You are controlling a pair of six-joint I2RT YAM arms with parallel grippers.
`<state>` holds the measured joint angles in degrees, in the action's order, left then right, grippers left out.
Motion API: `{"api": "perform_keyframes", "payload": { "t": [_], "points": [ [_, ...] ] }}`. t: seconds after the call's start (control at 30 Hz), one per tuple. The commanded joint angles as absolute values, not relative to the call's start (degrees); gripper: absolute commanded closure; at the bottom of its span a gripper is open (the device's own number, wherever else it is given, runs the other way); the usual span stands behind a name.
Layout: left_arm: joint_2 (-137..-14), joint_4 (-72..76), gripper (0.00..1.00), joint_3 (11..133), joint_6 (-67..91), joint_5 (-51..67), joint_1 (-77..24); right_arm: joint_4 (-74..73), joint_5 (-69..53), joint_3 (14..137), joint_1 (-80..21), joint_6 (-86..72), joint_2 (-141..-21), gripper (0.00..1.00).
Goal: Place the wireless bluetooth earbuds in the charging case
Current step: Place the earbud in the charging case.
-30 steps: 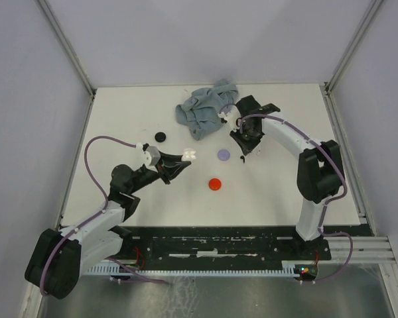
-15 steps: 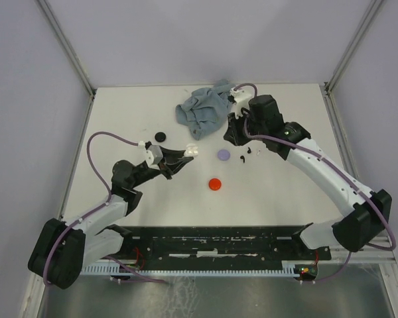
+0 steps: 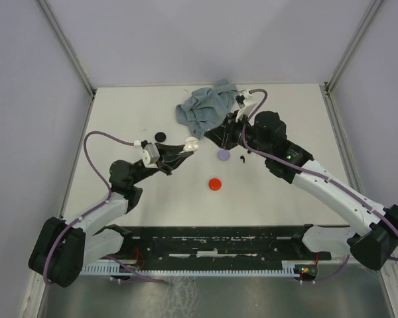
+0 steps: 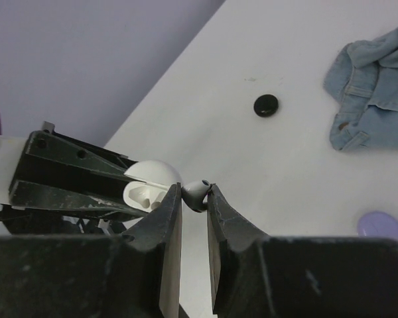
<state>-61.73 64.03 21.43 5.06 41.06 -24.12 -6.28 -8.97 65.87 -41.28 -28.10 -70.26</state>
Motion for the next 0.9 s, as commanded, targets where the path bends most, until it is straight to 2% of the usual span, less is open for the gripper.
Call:
{"api": "perform_keyframes", "payload": {
  "t": [0.0,0.43,0.87],
  "points": [
    [-61.1,69.3,0.97,24.0,6.2,41.0,-24.1,5.7,-9.8,64.5,-42.9,-35.3,-67.9,0.84],
    [-61.2,73.3,0.97,23.4,9.0,37.2,-24.2,14.4,-11.1,60.8,-45.4,-42.5,-69.6,0.84],
    [-61.5,74.0,0.97,23.3,9.8,37.2,-24.1,14.5,-11.4,61.4,-47.0,-44.0,-72.2,0.84]
  ]
}}
